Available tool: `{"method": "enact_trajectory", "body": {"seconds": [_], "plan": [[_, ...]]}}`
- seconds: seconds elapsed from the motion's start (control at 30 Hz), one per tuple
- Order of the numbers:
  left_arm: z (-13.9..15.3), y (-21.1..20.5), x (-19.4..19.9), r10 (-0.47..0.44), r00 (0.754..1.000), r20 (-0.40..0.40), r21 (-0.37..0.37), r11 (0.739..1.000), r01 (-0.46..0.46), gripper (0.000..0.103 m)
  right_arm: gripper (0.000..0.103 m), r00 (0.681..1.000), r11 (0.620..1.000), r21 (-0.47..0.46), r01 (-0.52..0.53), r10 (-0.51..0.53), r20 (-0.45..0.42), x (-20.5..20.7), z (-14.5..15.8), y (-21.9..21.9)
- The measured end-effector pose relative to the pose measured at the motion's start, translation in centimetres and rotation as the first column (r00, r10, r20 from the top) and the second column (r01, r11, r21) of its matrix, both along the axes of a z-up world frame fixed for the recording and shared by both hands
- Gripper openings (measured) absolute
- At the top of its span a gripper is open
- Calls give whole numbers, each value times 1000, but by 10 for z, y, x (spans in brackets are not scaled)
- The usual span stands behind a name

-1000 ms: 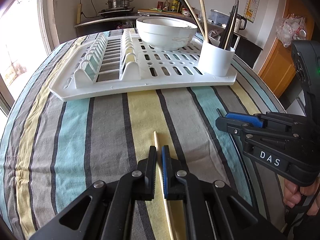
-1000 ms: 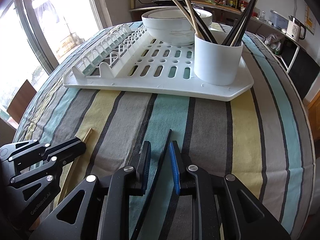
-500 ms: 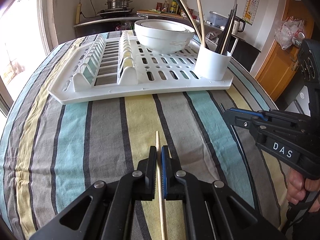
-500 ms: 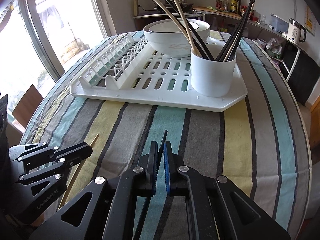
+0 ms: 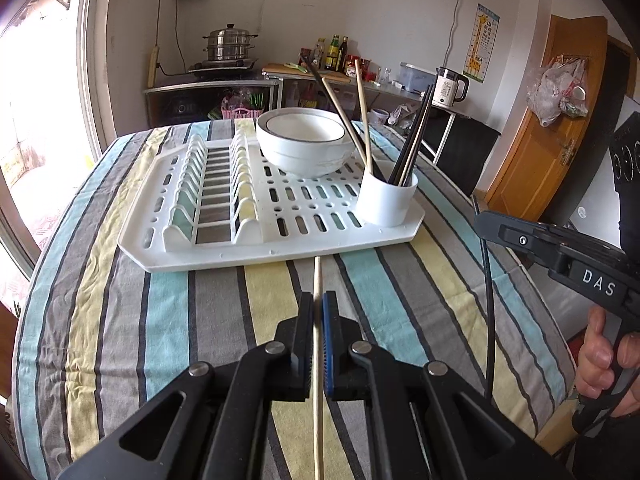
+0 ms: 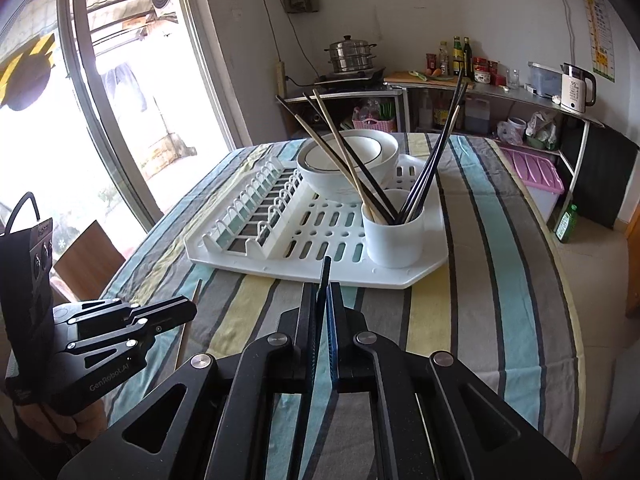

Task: Organize utensils
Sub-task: 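Lift both held chopsticks up over the white cup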

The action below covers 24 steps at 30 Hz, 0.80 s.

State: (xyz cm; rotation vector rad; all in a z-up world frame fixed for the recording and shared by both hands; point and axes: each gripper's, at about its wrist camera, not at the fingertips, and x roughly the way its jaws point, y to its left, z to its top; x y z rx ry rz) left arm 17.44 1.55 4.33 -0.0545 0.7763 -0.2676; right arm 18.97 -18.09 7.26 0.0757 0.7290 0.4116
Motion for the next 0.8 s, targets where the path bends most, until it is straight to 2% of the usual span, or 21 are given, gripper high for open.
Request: {"method": "enact_trajectory", "body": {"seconds": [0.13, 0.33, 0.8], "plan": [[21, -1, -7, -9, 999, 49, -12, 1000, 9, 4, 4, 998, 1000, 23, -3, 2, 56, -11, 19, -7], [36, -3, -12, -16, 996, 84, -23, 1000, 18, 4, 4, 993, 999, 42, -9, 5, 117, -25, 37, -15], [57, -10, -18, -38, 991, 129, -37, 998, 43, 4, 4, 983, 998, 58, 8, -18, 180, -38, 55, -31]]}}
